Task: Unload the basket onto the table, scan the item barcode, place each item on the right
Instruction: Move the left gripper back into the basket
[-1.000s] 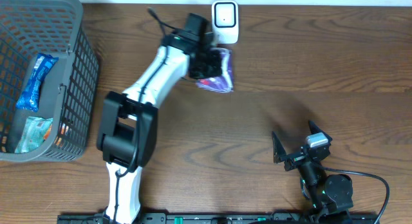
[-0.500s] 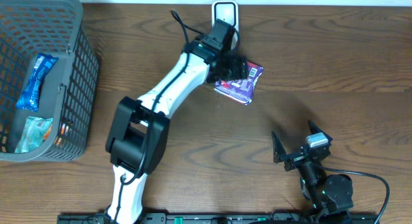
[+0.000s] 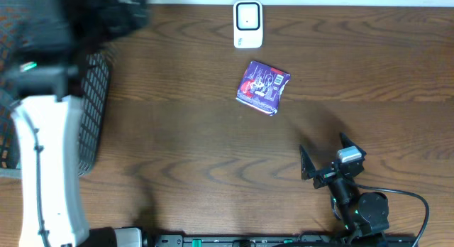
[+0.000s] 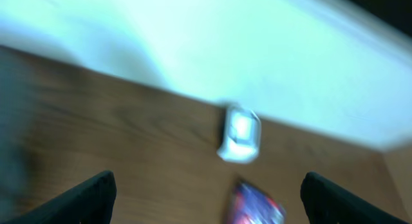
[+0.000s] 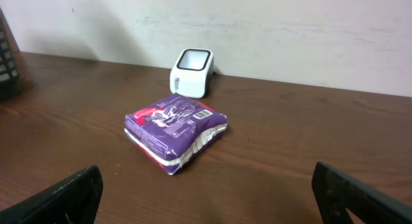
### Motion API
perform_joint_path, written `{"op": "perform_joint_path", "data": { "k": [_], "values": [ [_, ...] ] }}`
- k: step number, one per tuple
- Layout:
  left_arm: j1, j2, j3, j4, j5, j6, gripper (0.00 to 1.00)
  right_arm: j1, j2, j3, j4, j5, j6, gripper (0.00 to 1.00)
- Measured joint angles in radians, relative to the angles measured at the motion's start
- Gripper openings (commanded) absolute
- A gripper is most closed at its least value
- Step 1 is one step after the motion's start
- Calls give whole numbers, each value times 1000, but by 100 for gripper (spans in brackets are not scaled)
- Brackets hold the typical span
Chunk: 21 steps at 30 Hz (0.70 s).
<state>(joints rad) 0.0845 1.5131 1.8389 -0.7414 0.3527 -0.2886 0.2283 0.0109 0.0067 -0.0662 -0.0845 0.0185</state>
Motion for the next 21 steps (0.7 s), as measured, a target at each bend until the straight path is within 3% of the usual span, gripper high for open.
{"op": "perform_joint_path", "data": {
  "k": [5, 9, 21],
  "values": [
    [281, -65, 0, -24, -67, 12, 98, 0, 0, 0, 0, 0, 0, 99],
    [425, -61, 1, -177, -248, 4, 98, 0, 0, 0, 0, 1, 0, 99],
    [484, 261, -40, -396, -559, 1, 98, 0, 0, 0, 0, 1, 0, 99]
  ]
}}
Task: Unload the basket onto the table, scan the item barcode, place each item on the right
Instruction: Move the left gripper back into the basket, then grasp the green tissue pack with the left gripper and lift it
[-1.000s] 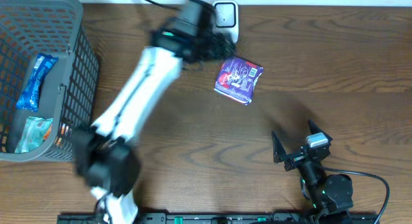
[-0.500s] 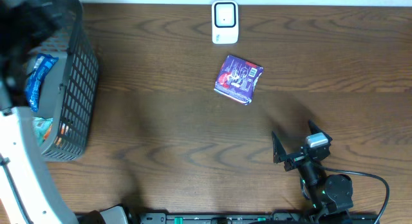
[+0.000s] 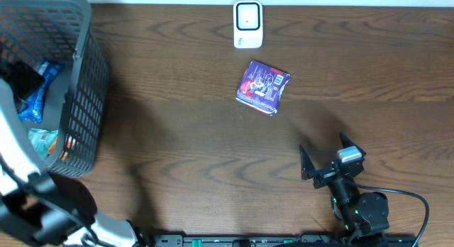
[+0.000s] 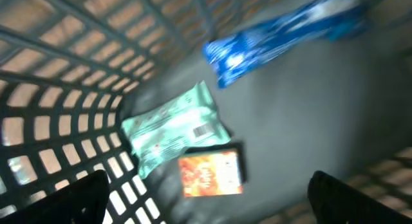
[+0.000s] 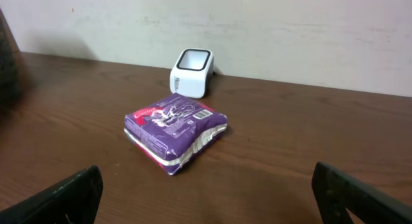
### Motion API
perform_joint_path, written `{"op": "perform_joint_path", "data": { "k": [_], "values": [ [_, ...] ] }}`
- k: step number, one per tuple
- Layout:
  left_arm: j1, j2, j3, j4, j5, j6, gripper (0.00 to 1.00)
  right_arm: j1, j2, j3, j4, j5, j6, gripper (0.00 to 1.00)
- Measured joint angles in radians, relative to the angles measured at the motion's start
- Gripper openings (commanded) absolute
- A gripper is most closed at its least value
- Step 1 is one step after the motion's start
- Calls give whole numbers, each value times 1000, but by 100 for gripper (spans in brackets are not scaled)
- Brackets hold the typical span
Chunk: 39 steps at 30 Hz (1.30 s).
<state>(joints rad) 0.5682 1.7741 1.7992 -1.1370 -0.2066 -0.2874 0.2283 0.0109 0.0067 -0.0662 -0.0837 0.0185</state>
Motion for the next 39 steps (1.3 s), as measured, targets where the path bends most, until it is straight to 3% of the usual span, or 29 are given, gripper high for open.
{"op": "perform_joint_path", "data": {
  "k": [11, 16, 19, 26, 39],
  "values": [
    [0, 274, -6, -114, -108, -109, 94, 0, 0, 0, 0, 0, 0, 99],
    [1, 347, -6, -137, -119, -156, 84, 0, 0, 0, 0, 0, 0, 99],
    [7, 399, -6, -149, -122, -180, 82, 0, 0, 0, 0, 0, 0, 99],
    [40, 435, -6, -112, -130, -185, 74, 0, 0, 0, 0, 0, 0, 99],
    [46, 424, -83, 3, -145, -157, 72, 0, 0, 0, 0, 0, 0, 99]
  ]
}}
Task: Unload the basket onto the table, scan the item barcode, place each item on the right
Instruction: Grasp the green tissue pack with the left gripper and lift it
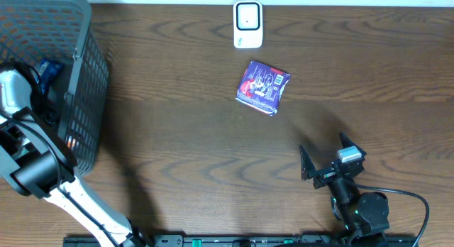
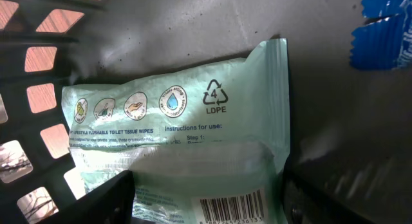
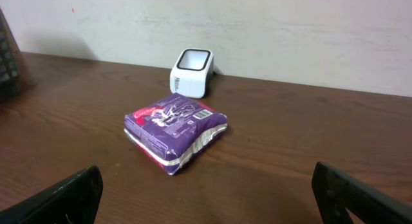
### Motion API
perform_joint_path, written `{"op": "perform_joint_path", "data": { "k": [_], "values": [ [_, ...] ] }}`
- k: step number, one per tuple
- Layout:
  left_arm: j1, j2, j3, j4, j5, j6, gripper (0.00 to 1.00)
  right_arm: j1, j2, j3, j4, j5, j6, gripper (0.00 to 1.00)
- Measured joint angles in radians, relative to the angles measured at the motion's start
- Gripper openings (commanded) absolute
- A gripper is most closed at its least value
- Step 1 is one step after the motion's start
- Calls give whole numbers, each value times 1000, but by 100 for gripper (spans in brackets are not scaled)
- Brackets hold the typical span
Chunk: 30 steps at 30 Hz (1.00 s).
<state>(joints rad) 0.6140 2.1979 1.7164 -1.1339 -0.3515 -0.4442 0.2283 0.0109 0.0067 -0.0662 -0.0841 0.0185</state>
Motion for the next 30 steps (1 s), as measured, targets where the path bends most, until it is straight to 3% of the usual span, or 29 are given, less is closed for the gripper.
{"op": "perform_joint_path", "data": {
  "k": [1, 3, 4, 17, 22, 30],
  "values": [
    [0, -7, -12, 10, -3, 0, 63, 0, 0, 0, 0, 0, 0, 99],
    [-1, -14, -26, 22, -7, -1, 19, 0, 0, 0, 0, 0, 0, 99],
    [0, -14, -34, 31, -13, 12, 8, 0, 0, 0, 0, 0, 0, 99],
    [2, -43, -25, -34, 15, 66, 7, 0, 0, 0, 0, 0, 0, 99],
    [2, -254, -21, 33, 111, 55, 7, 0, 0, 0, 0, 0, 0, 99],
    [-11, -716, 11, 189, 405, 79, 7, 0, 0, 0, 0, 0, 0, 99]
  ]
}}
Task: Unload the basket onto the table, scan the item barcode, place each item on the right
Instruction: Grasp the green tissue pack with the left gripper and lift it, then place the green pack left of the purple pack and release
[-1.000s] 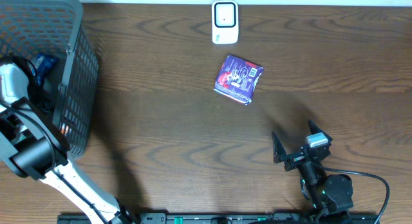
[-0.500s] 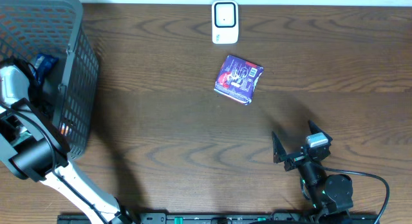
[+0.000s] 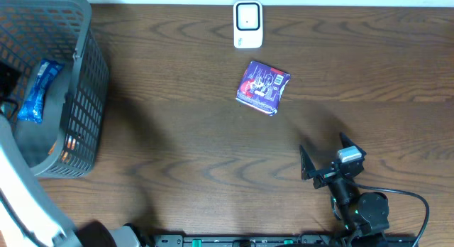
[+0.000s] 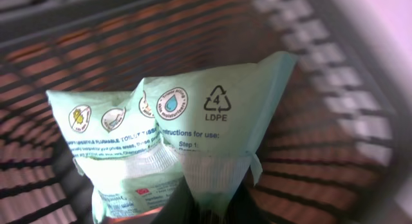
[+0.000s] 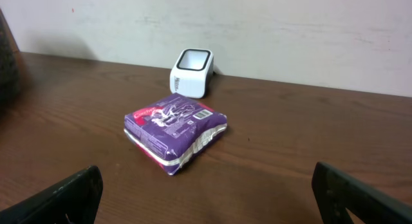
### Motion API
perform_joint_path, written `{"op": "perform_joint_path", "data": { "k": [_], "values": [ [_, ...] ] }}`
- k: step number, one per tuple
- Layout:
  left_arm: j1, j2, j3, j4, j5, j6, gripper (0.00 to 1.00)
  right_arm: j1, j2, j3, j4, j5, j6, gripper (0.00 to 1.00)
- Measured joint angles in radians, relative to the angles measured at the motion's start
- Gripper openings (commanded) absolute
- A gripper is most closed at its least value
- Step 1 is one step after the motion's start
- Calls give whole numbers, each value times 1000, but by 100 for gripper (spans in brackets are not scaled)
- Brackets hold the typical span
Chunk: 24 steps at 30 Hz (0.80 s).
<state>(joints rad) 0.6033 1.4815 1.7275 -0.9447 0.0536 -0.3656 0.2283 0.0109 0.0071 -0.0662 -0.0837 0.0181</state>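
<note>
My left gripper is shut on the lower edge of a pale green wipes packet, which hangs in front of the blurred basket mesh. This packet does not show in the overhead view. The white scanner stands at the table's far edge, also seen from the right wrist as the scanner. My right gripper rests open near the front right, nothing between its fingers.
A purple packet lies just in front of the scanner, facing the right wrist camera as the packet. The dark mesh basket stands at the far left, holding a blue packet and an orange item.
The left gripper was open round the green packet lying on the basket floor. It is now shut on the packet's edge, and the packet is up off the floor. The right arm is unchanged.
The left arm was first above the basket's rim, its camera facing the scanner. Then it looked down, open, on the packets in the basket. Then it was open close over the green packet, and now it holds that packet raised. The right arm never moved.
</note>
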Motion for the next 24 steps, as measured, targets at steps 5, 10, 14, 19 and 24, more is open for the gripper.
{"op": "perform_joint_path", "data": {
  "k": [5, 10, 14, 19, 24],
  "values": [
    [-151, -169, 1, 65, 228, 5, 7, 0, 0, 0, 0, 0, 0, 99],
    [-535, -205, 1, 77, 284, 124, 7, 0, 0, 0, 0, 3, 0, 99],
    [-779, -134, 0, 73, 195, 190, 7, 0, 0, 0, 0, 2, 0, 99],
    [-936, 72, -2, 76, 69, 216, 7, 0, 0, 0, 0, 2, 0, 99],
    [-1013, 317, -5, 101, 35, 221, 7, 0, 0, 0, 0, 2, 0, 99]
  ]
}}
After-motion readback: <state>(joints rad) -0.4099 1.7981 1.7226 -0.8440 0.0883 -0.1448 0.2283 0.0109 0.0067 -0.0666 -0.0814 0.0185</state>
